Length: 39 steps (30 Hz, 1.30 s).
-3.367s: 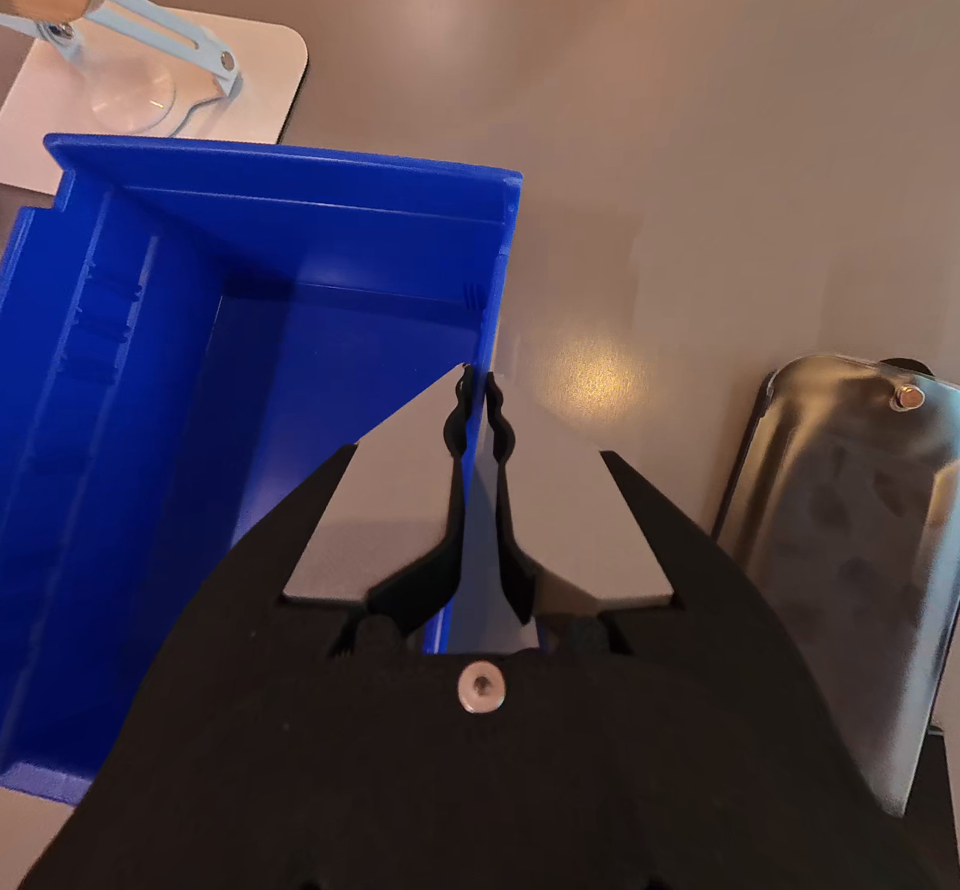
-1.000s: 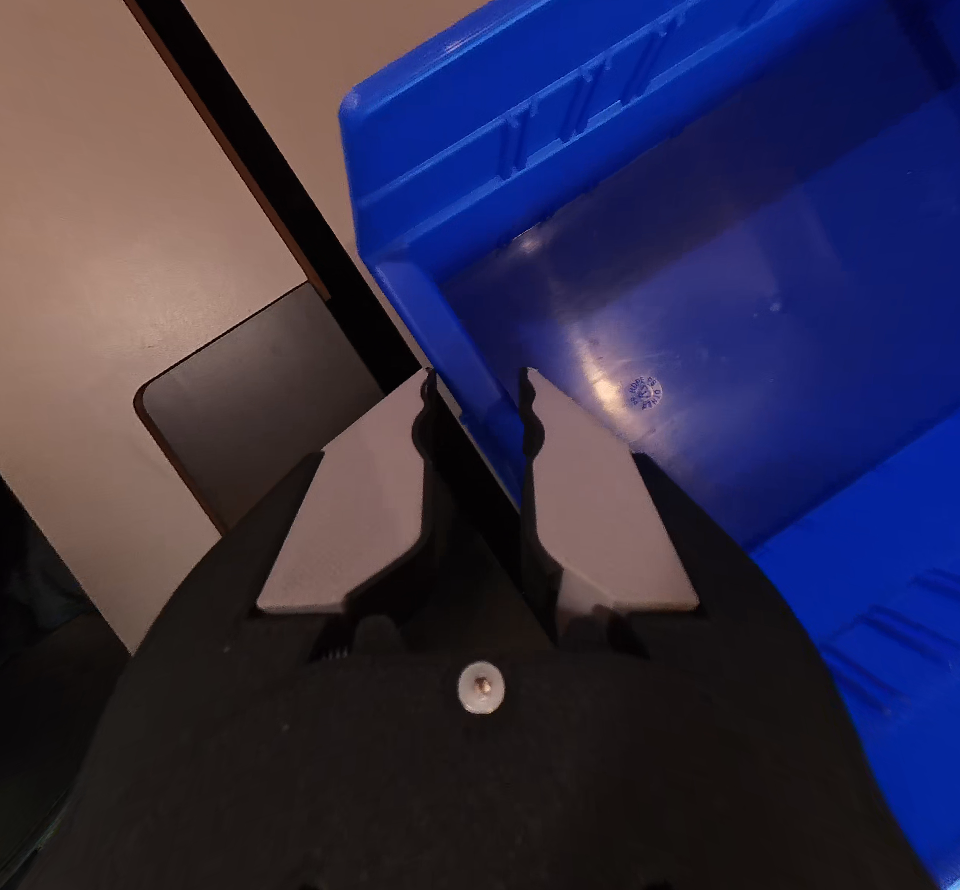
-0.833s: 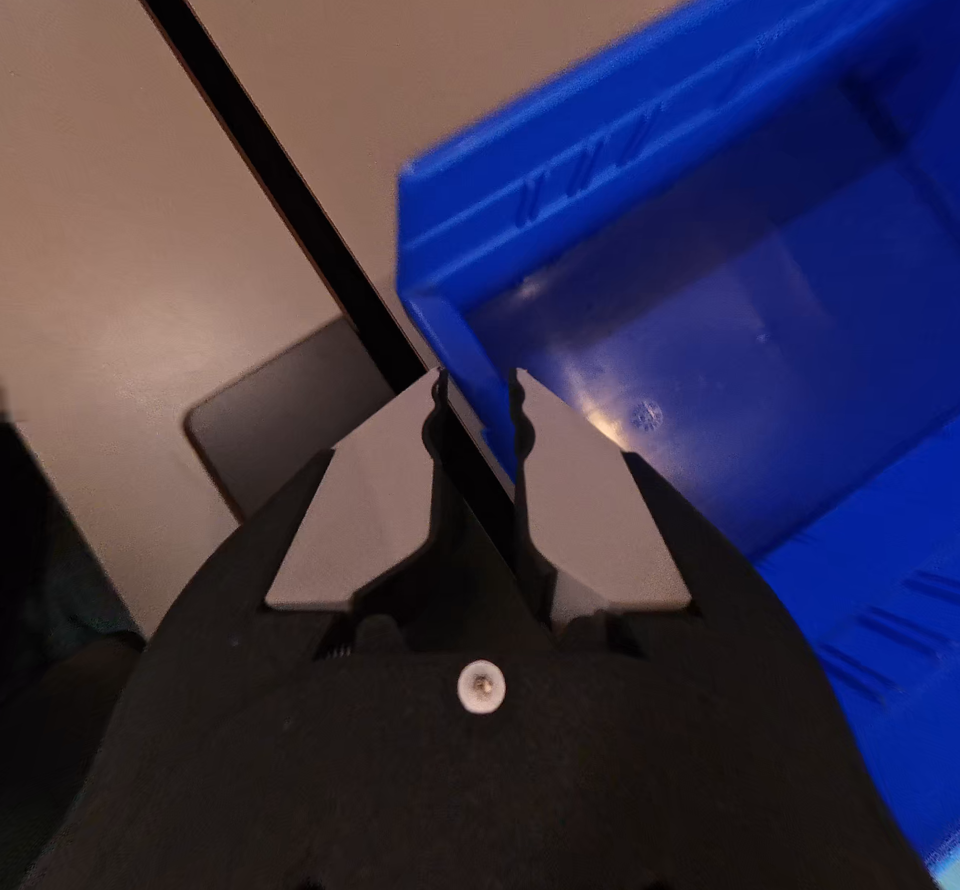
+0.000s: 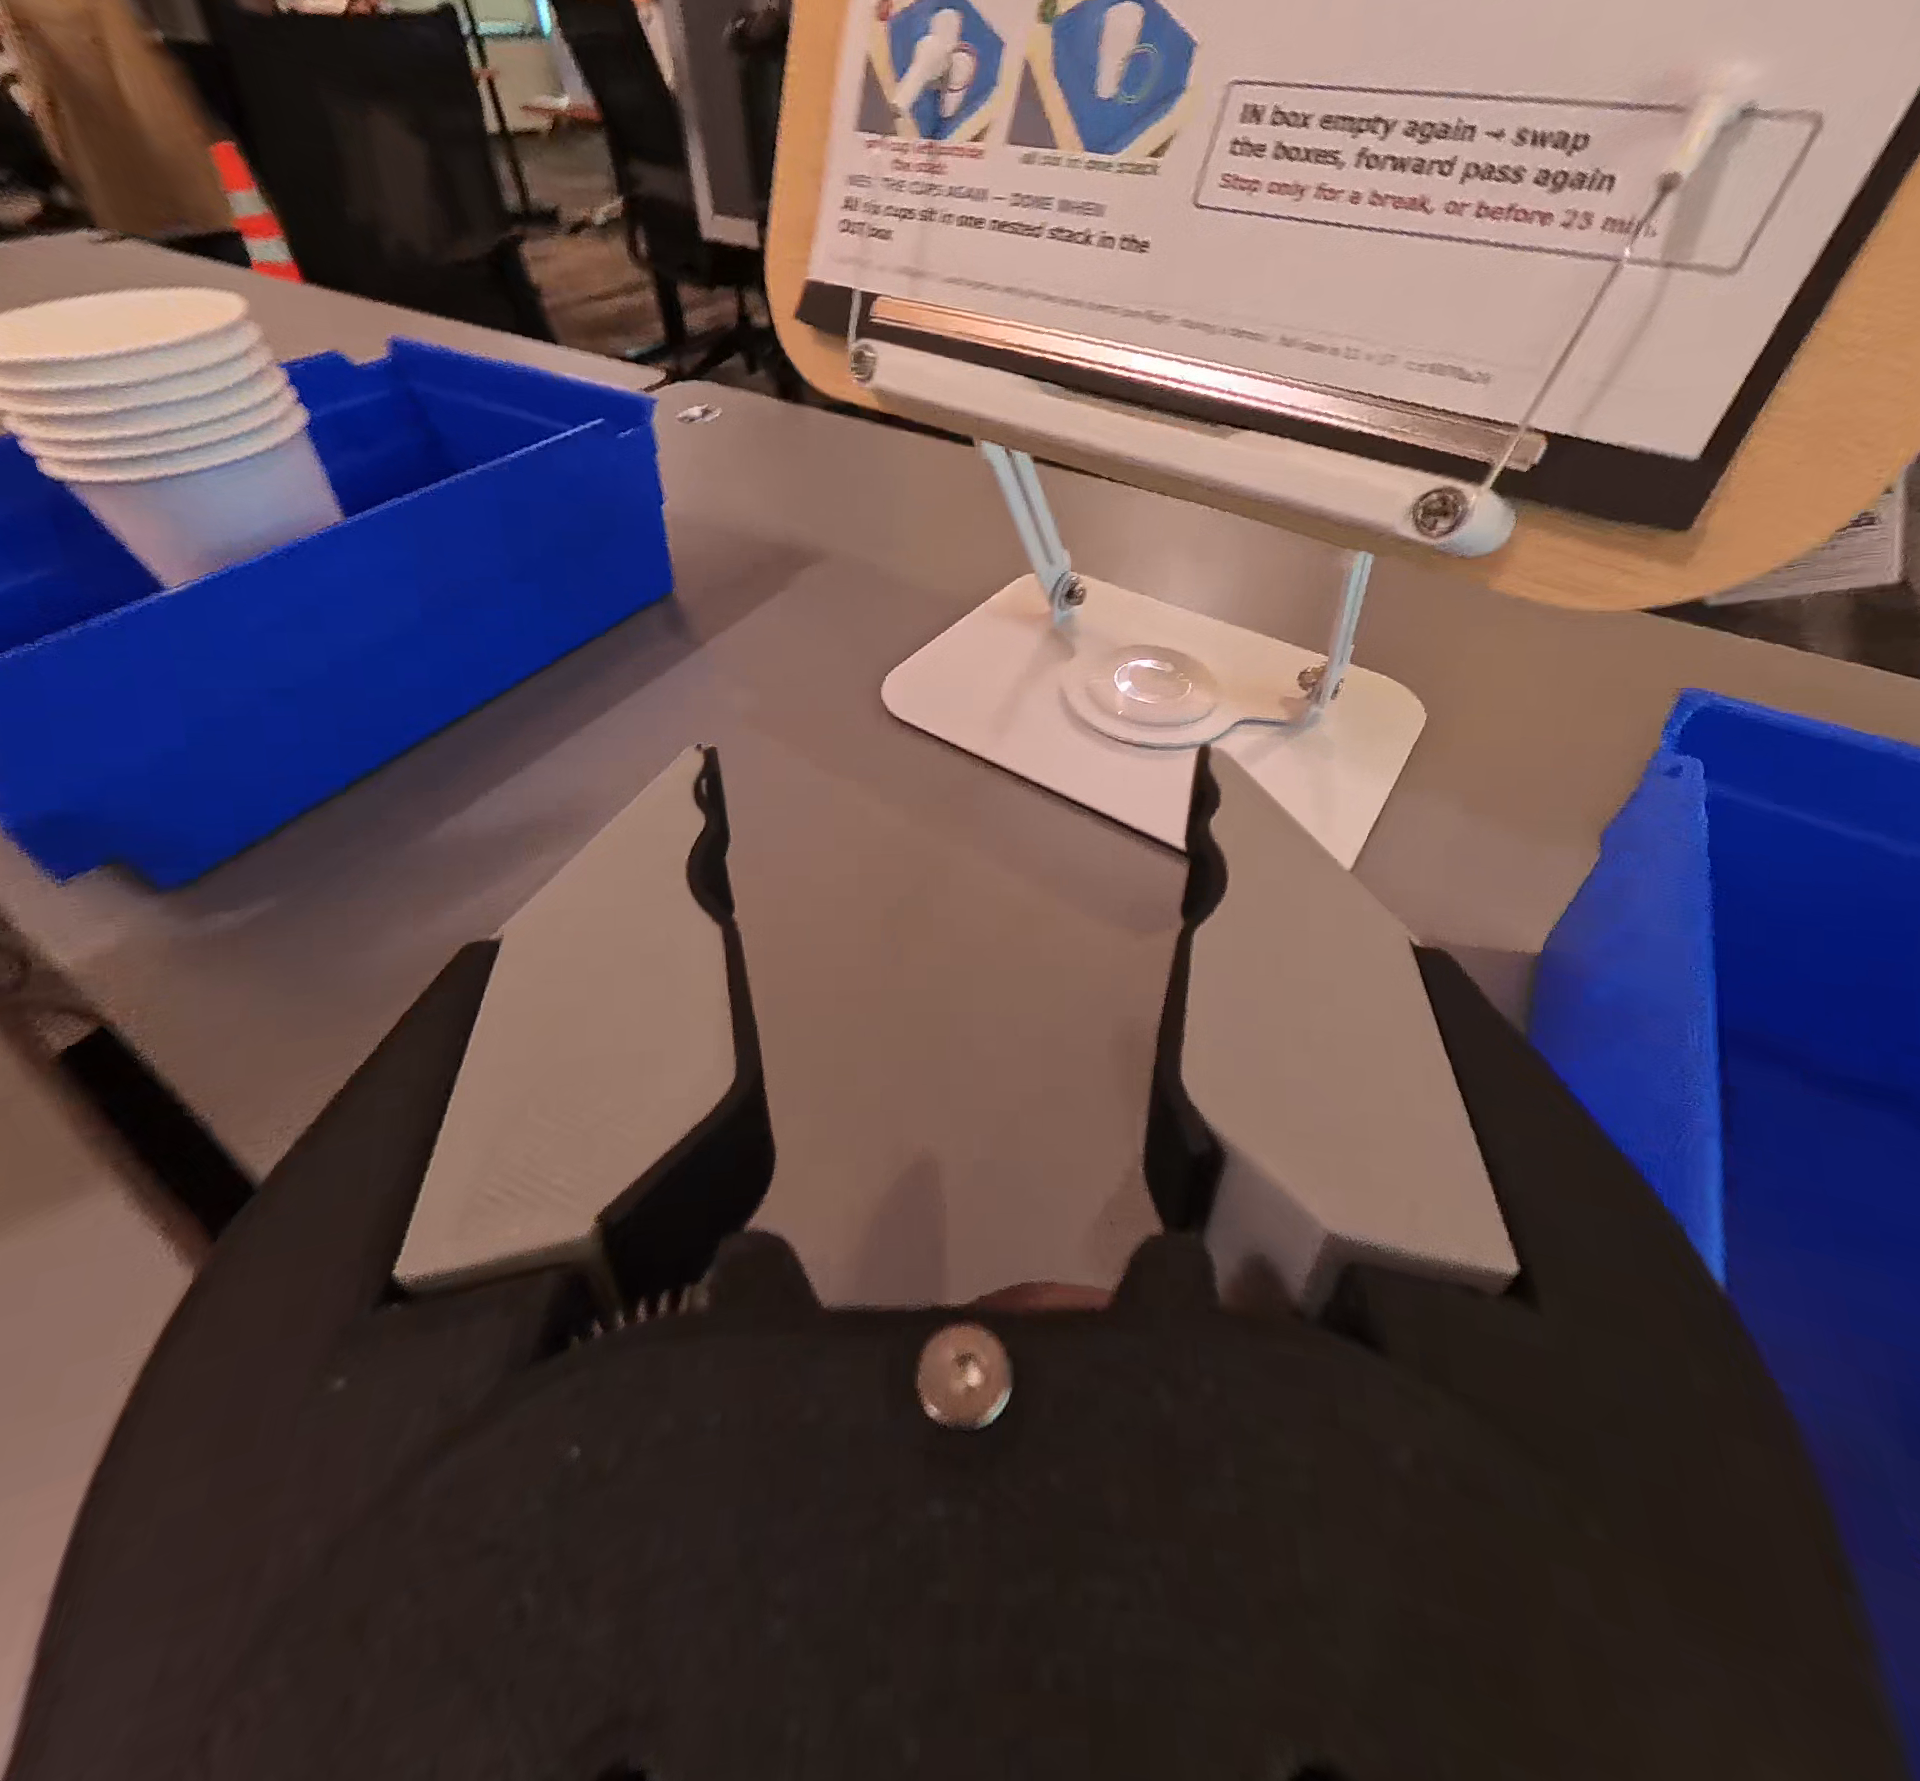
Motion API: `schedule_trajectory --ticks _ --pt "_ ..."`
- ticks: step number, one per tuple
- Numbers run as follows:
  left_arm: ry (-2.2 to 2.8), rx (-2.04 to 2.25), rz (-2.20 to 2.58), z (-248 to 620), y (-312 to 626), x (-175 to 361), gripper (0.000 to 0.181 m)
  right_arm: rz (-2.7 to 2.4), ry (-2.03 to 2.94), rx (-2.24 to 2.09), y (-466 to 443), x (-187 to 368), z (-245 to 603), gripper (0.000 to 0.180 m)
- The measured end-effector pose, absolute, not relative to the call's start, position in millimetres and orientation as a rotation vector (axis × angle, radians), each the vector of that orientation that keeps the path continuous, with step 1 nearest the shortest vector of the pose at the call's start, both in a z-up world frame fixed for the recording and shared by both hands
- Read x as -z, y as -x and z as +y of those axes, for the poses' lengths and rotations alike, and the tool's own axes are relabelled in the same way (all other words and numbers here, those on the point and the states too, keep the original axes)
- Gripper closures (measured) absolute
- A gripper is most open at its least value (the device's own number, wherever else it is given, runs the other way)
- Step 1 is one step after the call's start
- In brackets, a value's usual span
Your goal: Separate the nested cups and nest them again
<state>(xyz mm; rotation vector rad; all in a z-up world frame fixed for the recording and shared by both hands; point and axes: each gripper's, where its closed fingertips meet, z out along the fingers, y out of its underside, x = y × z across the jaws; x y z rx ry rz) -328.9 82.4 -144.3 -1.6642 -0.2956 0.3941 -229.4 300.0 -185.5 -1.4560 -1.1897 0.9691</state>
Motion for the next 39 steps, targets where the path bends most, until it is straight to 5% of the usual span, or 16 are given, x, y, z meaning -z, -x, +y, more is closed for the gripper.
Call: schedule_trajectory --ticks 11,39 --pt "1.649 -0.392 -0.225 186.8 322.4 181.9 0.128 -1.195 1.484 -0.885 238.6 222.9 309.0 0.091" --pt "1.729 -0.397 -0.2 175.1 310.9 221.1 0.129 -1.246 1.473 -0.966 250.8 231.7 295.5 0.093"
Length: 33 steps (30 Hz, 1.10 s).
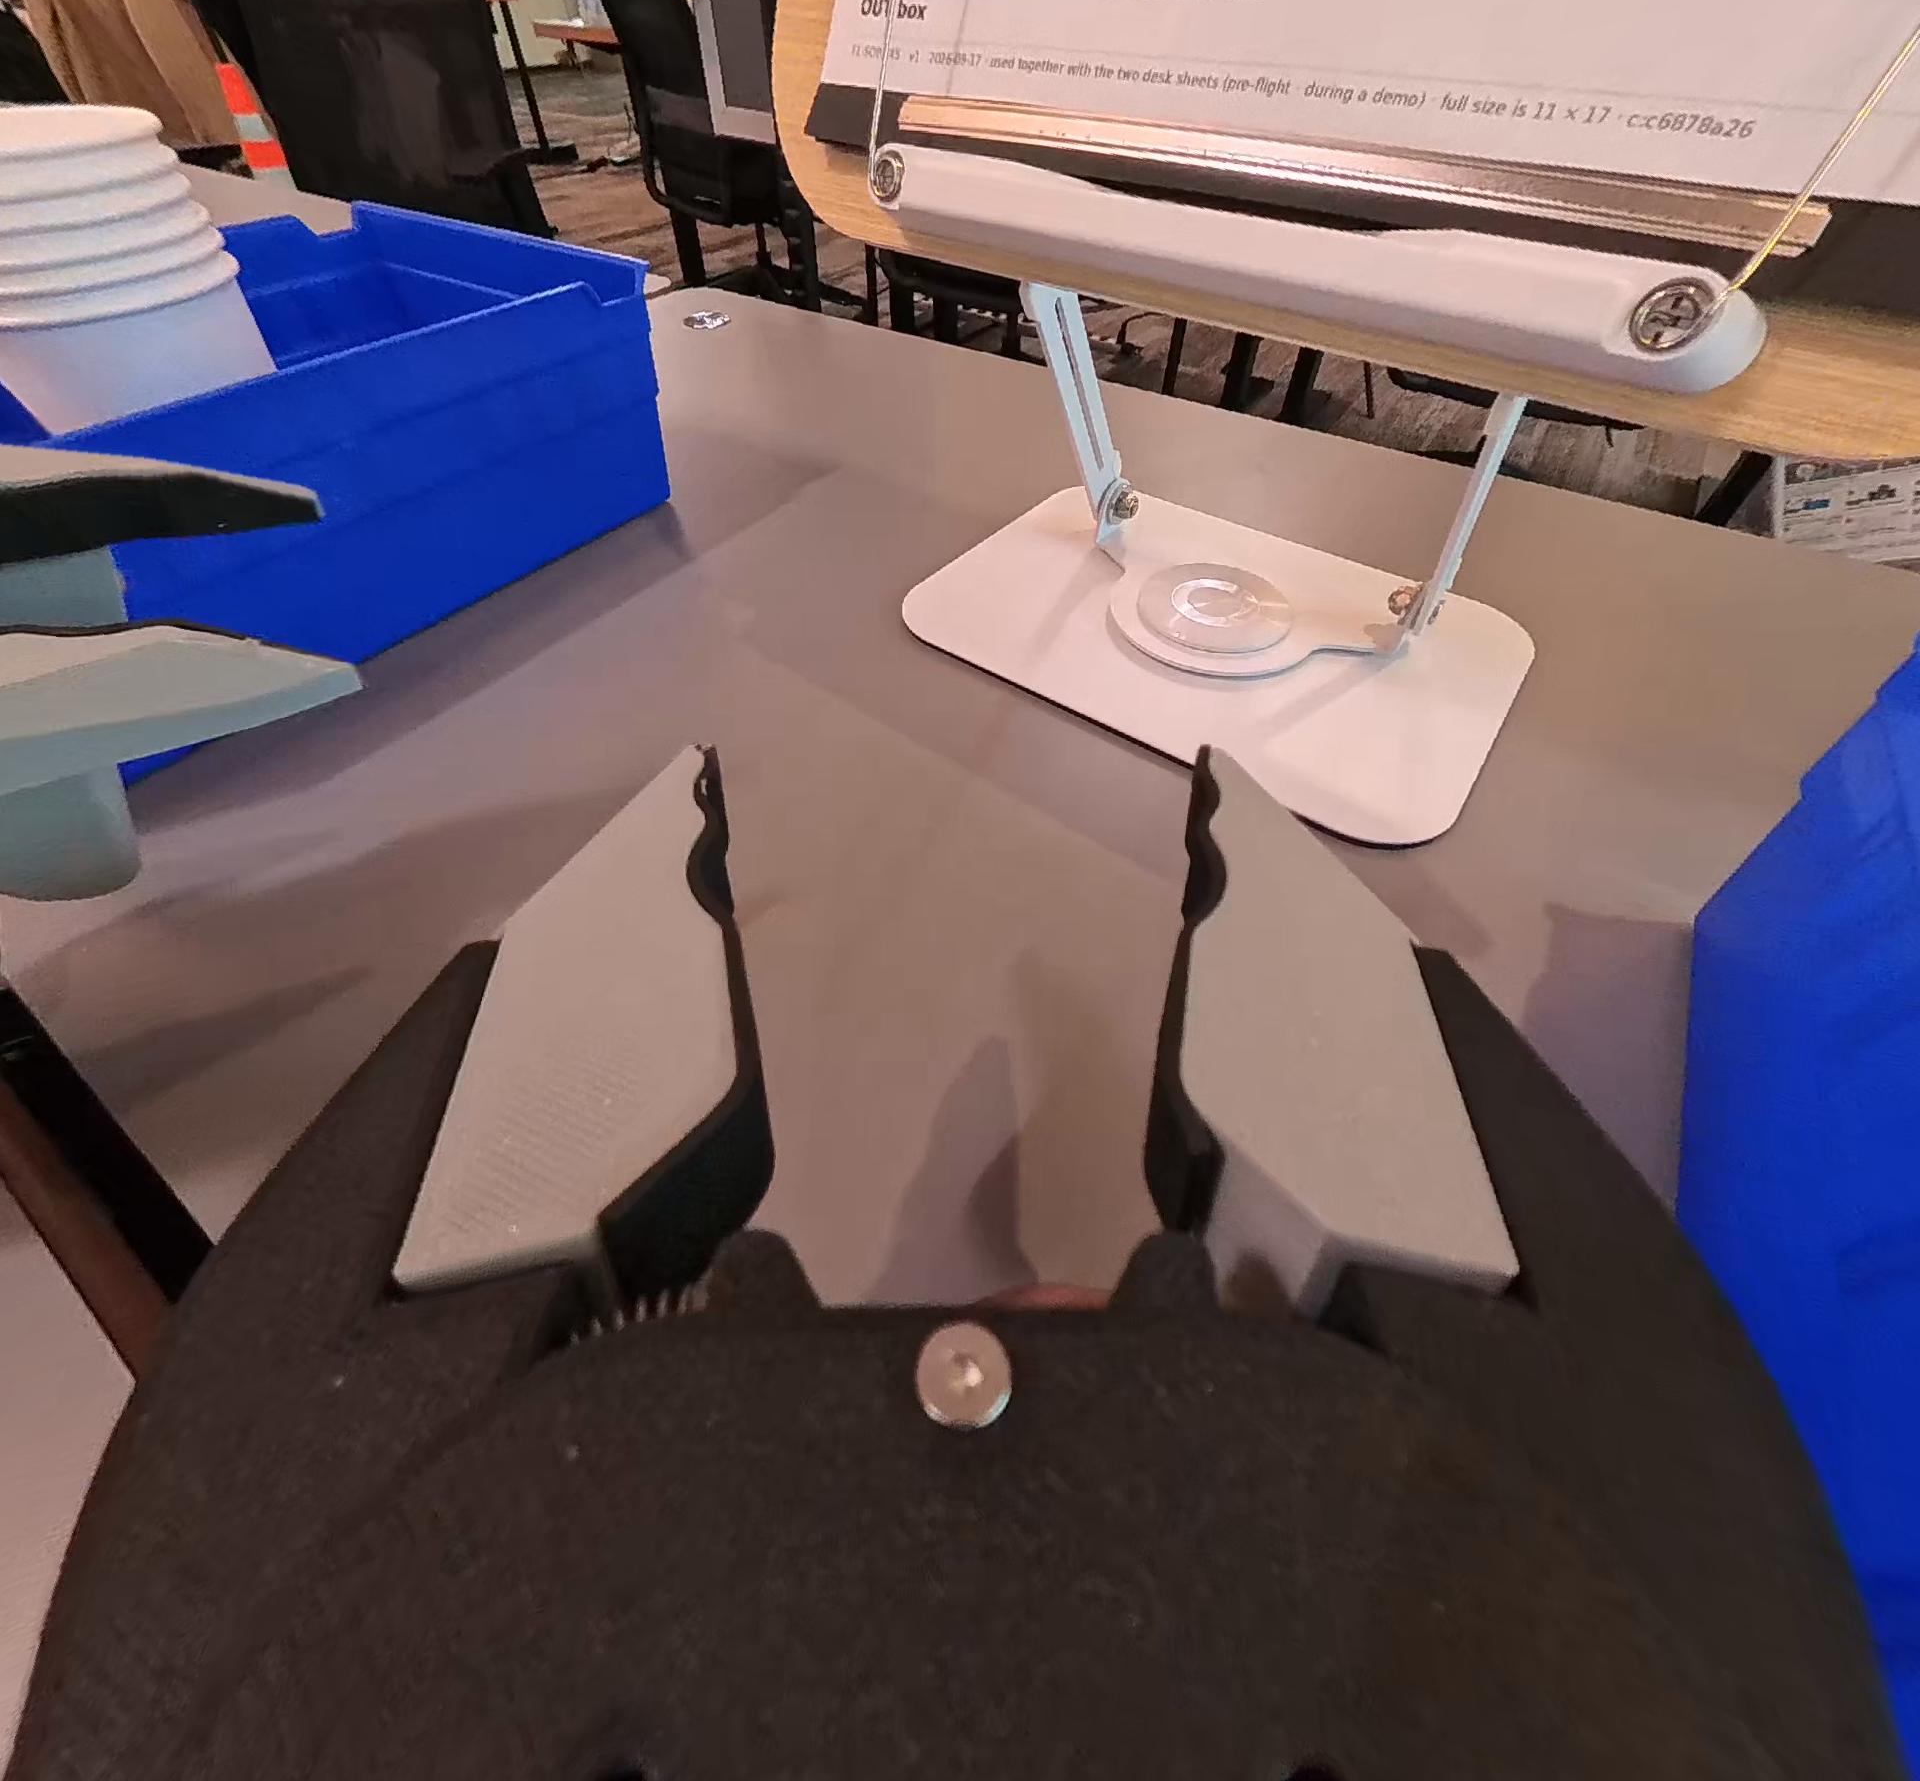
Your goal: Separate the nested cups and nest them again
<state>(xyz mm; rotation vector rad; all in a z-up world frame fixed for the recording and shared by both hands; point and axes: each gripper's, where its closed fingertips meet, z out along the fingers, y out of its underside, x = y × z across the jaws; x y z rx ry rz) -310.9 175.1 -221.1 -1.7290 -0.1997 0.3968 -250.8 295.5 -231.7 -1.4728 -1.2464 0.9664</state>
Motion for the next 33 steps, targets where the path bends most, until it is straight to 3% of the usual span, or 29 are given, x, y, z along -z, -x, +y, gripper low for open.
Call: schedule_trajectory --ticks 7,23,33 --pt "1.682 -0.362 -0.26 148.4 303.9 219.2 0.129 -1.248 1.458 -0.98 251.5 228.2 292.2 0.093" --pt "1.756 -0.611 -0.316 59.2 378.7 110.9 0.128 -1.252 1.476 -0.986 252.7 233.1 294.6 0.093" --pt "1.956 -0.651 -0.414 56.2 452.6 143.2 0.123 -1.257 1.482 -0.999 252.8 234.1 294.7 0.093"
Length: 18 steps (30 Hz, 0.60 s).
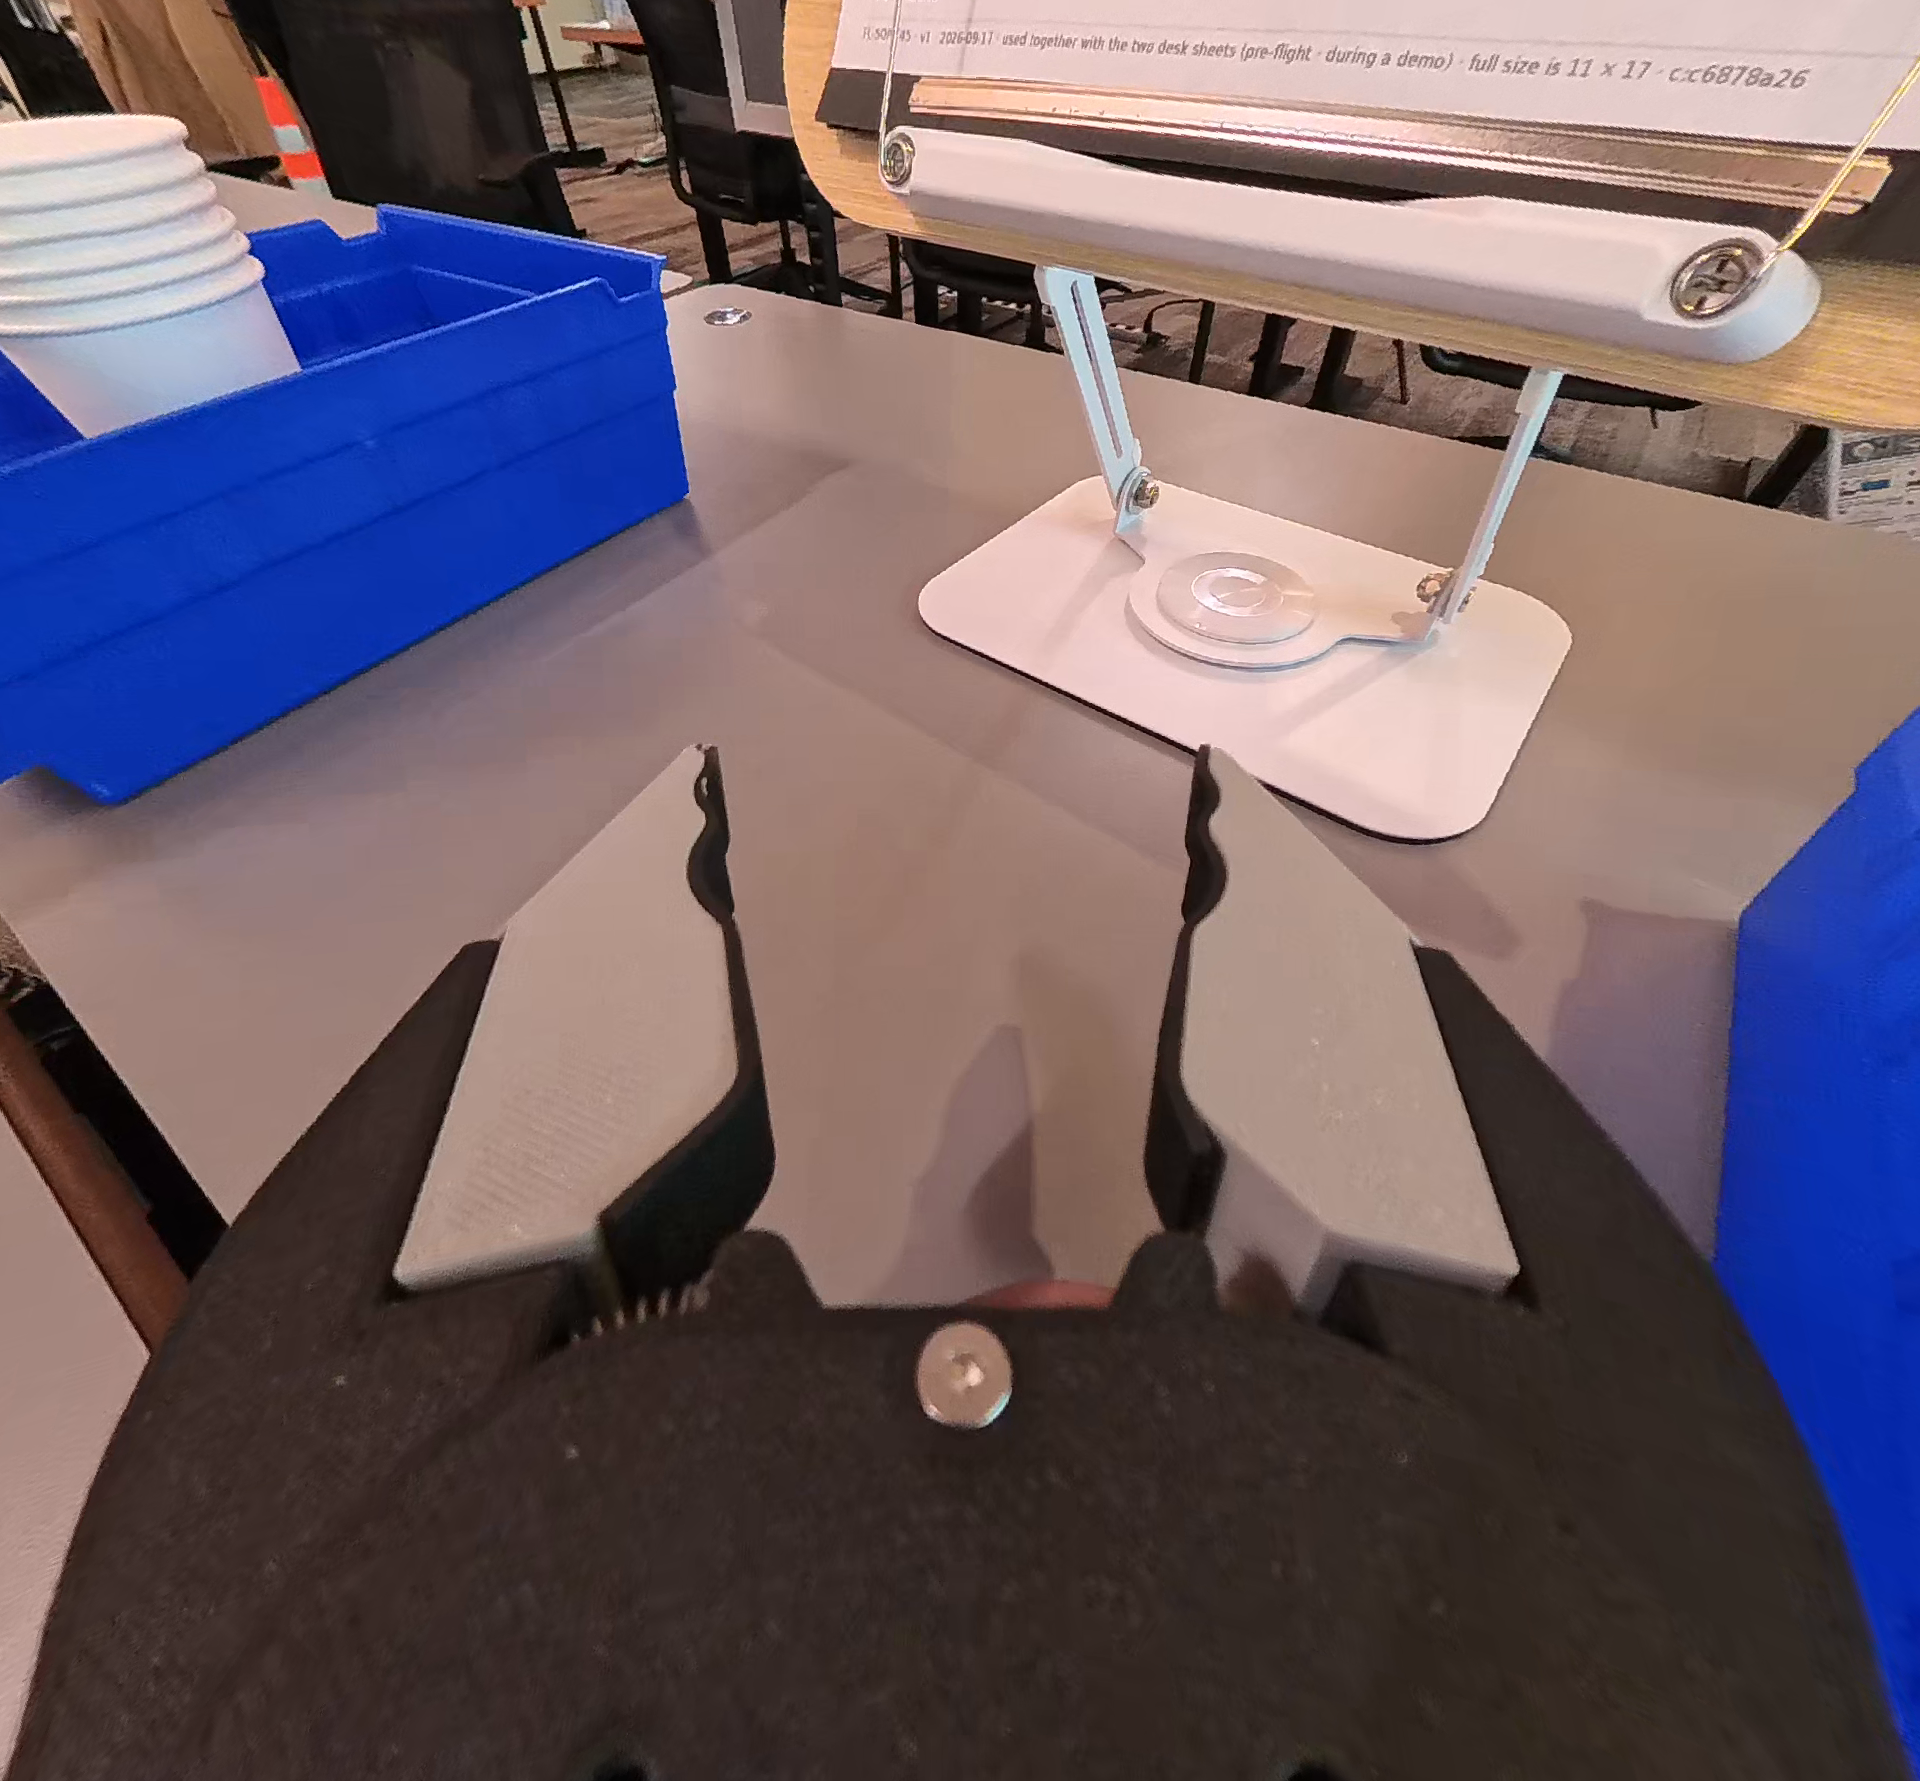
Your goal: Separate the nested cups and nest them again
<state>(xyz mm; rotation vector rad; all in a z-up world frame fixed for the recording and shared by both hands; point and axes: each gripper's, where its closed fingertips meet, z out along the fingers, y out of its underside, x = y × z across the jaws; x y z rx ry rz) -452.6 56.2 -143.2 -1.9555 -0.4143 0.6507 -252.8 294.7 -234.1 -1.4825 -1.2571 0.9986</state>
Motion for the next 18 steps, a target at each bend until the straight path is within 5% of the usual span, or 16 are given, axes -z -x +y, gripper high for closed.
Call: schedule_trajectory --ticks 12,18 --pt "2.01 -0.778 -0.429 53.6 482.3 165.5 0.119 -1.26 1.478 -1.005 253.5 233.5 292.8 0.093" --pt "1.956 -0.751 -0.534 40.4 492.4 168.0 0.075 -1.268 1.48 -1.003 254.3 235.4 291.9 0.093"
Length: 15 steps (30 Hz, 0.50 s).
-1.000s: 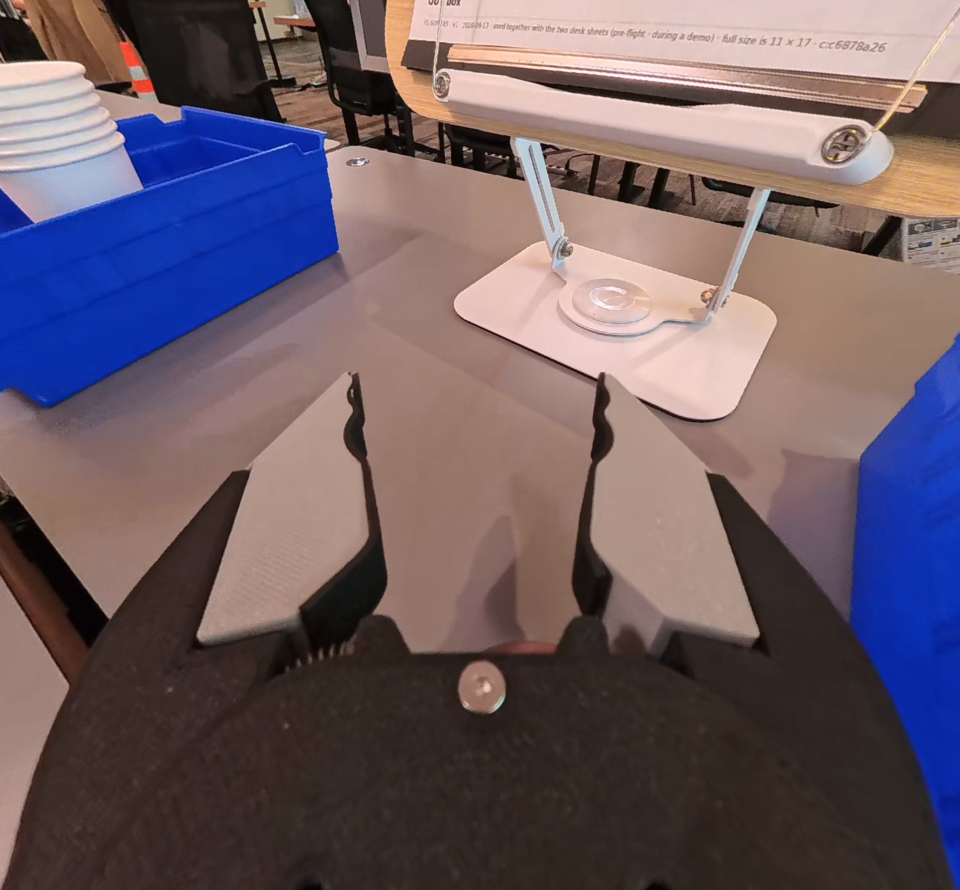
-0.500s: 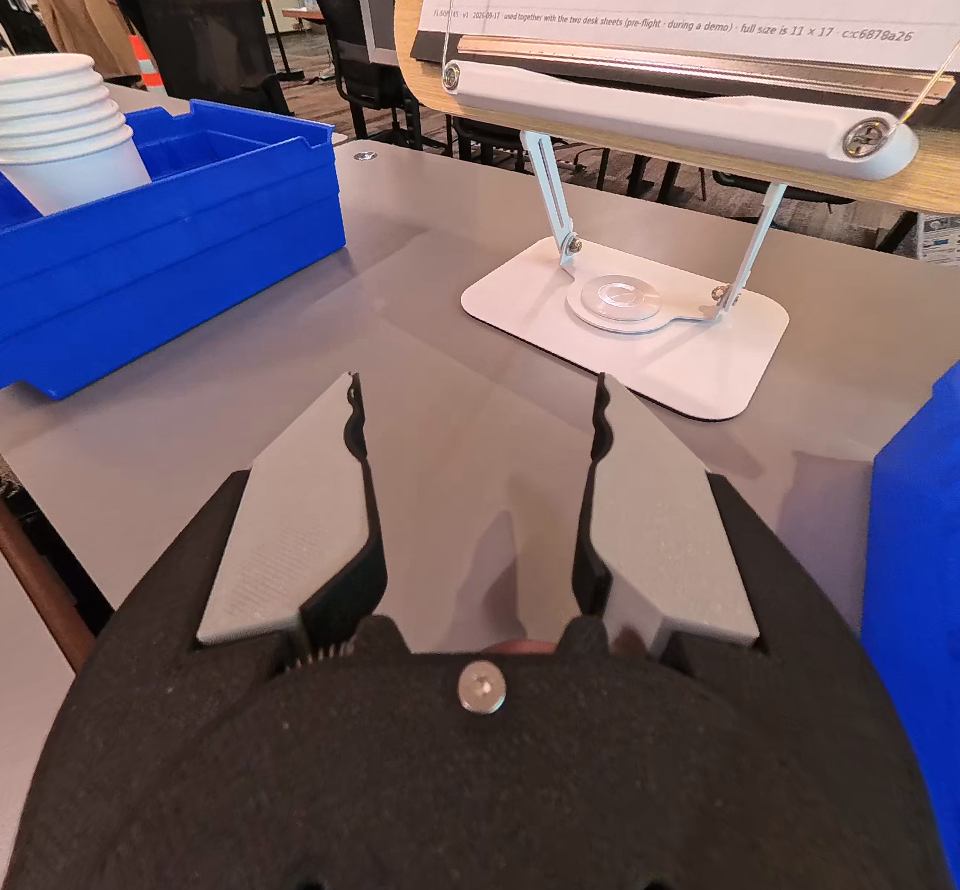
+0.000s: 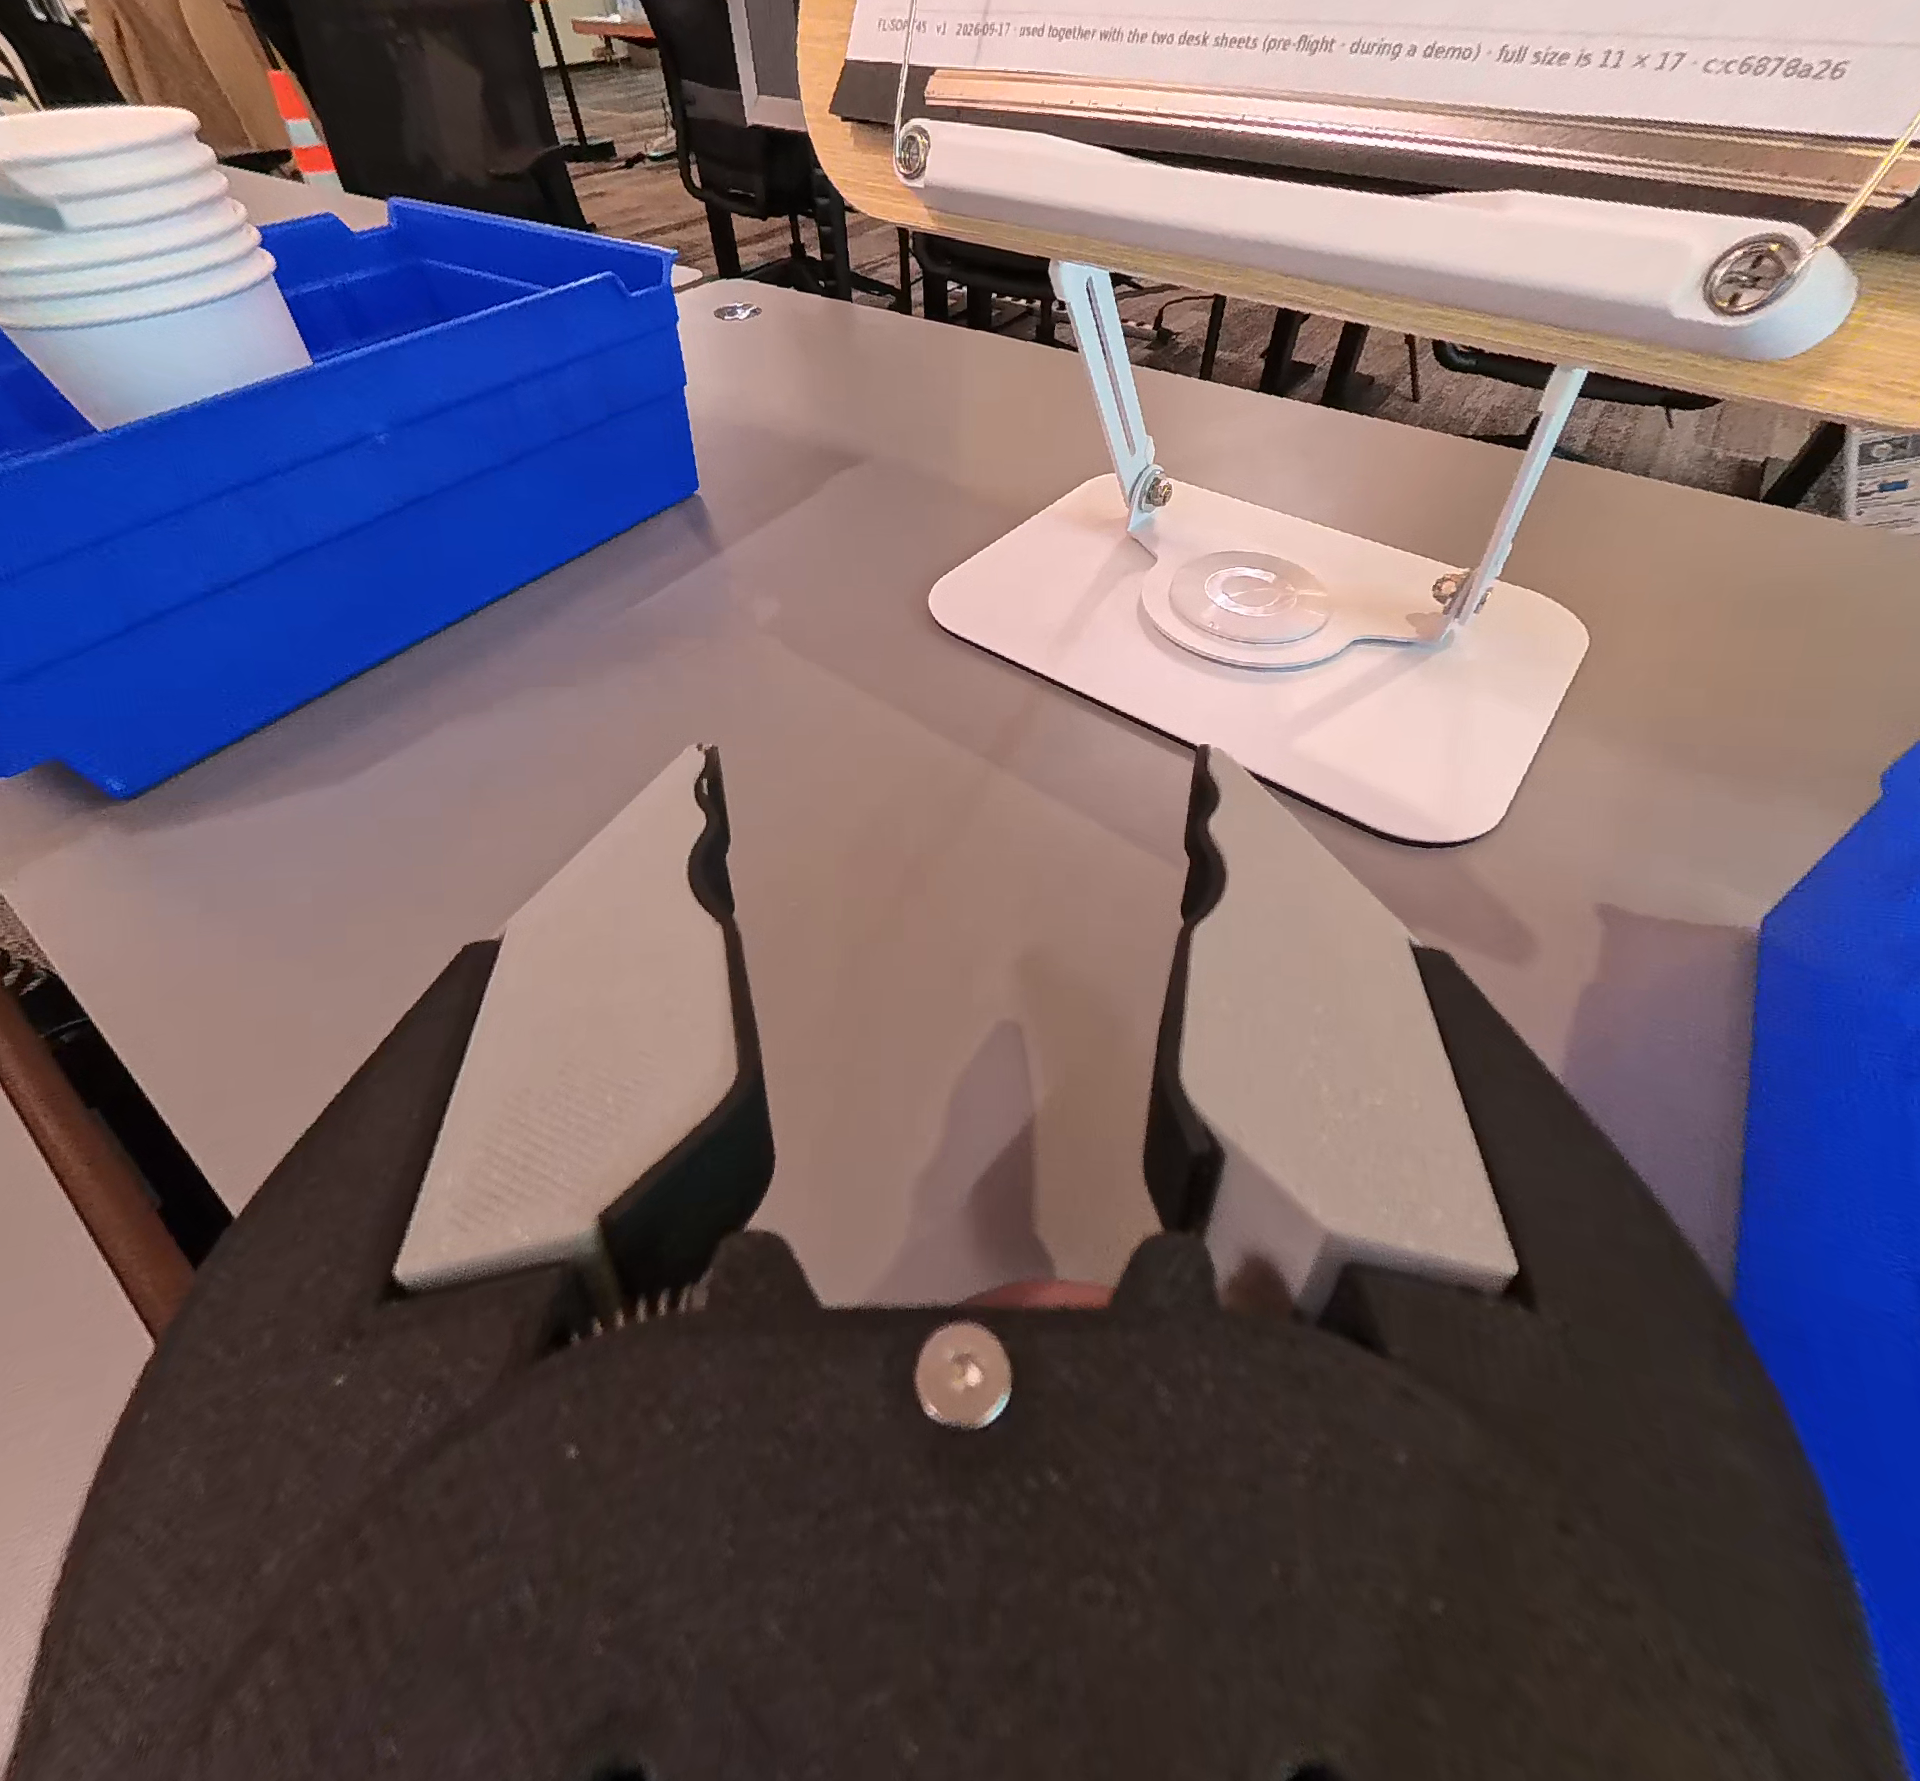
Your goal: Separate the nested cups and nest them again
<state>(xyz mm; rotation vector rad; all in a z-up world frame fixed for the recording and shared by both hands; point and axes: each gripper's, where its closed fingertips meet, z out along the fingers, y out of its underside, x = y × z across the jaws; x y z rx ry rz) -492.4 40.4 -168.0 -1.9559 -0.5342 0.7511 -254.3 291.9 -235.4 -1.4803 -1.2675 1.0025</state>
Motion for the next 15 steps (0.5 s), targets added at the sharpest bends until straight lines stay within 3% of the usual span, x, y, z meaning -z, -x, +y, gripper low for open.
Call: schedule_trajectory --ticks 15 --pt "2.061 -0.569 -0.551 16.4 505.4 228.1 0.072 -1.257 1.484 -1.024 253.9 235.0 291.9 0.094"
